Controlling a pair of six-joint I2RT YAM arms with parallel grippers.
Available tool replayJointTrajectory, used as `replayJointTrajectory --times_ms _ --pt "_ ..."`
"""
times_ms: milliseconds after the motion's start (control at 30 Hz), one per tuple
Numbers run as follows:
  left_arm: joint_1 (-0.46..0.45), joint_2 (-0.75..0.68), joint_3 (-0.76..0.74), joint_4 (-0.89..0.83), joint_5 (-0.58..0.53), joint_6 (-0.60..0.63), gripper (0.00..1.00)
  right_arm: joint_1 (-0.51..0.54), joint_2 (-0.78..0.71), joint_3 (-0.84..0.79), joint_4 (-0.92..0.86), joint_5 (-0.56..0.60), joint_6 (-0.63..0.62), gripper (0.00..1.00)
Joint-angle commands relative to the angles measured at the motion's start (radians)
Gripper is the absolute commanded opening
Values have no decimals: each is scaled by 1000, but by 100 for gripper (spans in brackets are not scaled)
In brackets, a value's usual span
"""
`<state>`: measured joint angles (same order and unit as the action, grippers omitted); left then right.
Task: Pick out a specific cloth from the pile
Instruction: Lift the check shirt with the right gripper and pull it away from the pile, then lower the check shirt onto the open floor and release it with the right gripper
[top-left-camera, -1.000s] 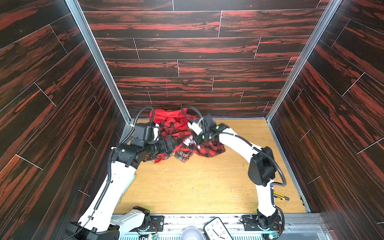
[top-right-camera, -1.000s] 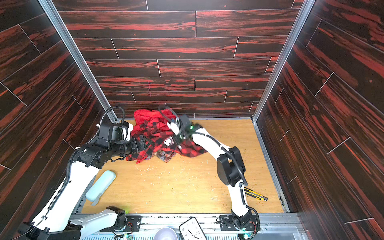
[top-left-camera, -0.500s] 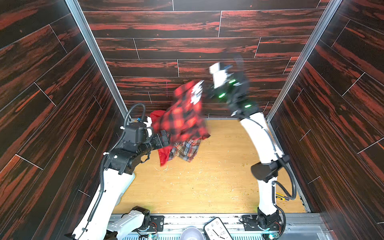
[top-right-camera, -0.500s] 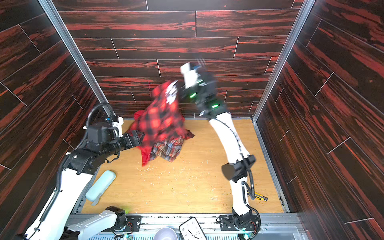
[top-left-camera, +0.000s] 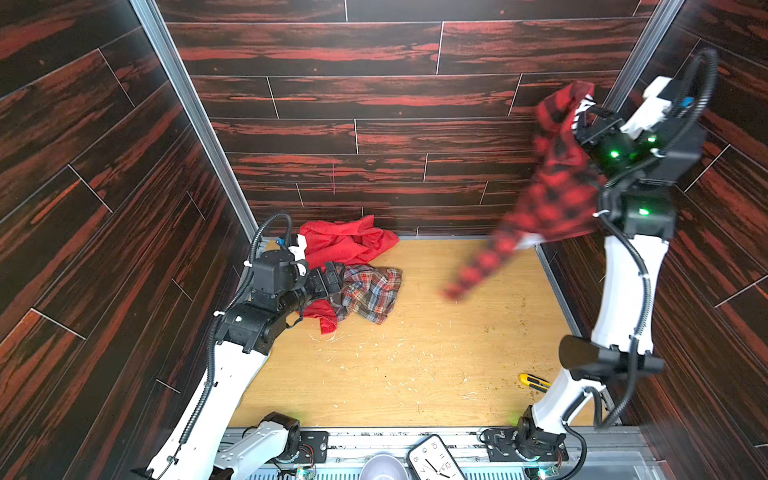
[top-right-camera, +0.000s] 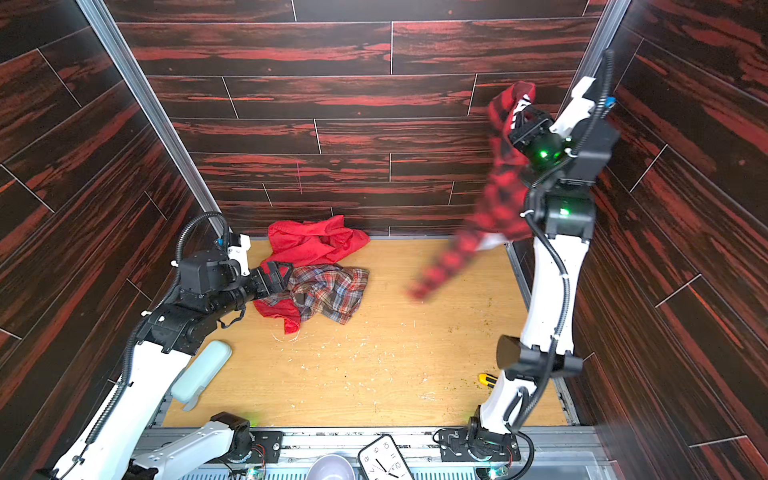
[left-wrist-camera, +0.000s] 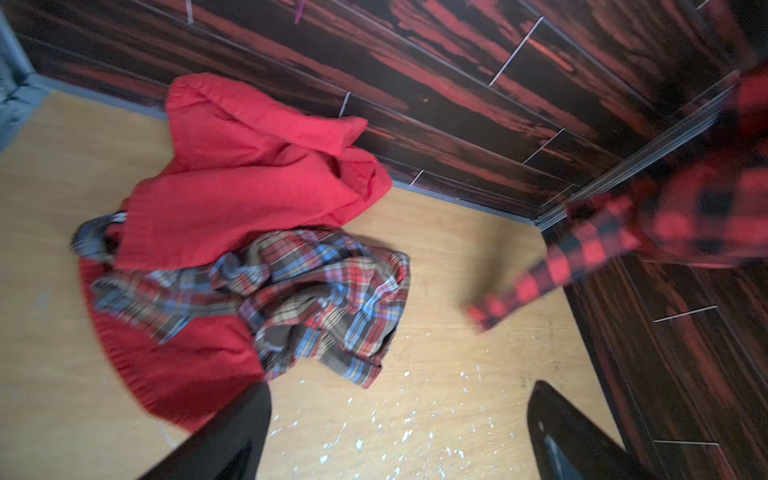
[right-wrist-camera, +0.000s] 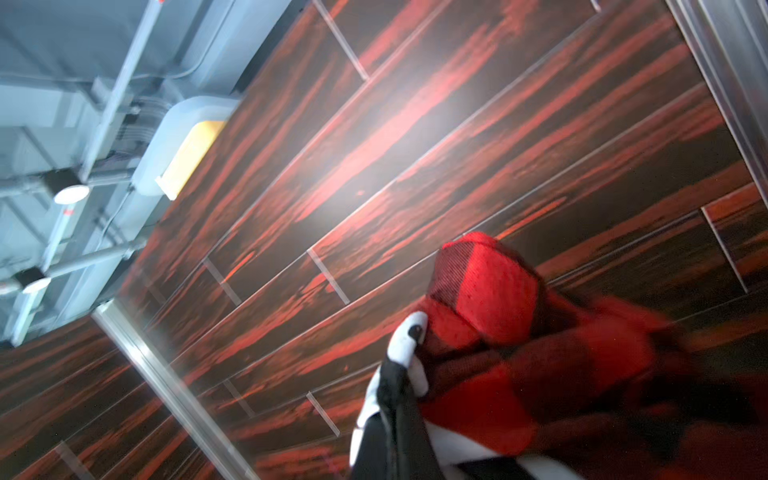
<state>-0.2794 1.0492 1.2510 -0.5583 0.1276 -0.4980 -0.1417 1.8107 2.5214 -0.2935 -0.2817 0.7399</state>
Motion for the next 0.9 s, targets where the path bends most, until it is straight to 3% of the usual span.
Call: replayJointTrajectory --times_ms 0,100,200,367,633,867 --pt "6 25 2 55 31 -2 99 14 24 -25 -15 -243 22 0" --pt "6 32 -13 98 42 -23 99 63 51 -51 -37 -352 15 0" --pt "5 31 -34 132 51 -42 99 125 33 -96 -61 -328 -50 0" --pt "5 43 -38 120 64 -28 99 135 -43 -262 -5 -283 -51 0" --pt "5 51 -42 107 76 -9 99 -1 -278 -671 0 -167 -102 0" --pt "5 79 -36 113 82 -2 99 -78 -350 -774 -238 -228 -310 0"
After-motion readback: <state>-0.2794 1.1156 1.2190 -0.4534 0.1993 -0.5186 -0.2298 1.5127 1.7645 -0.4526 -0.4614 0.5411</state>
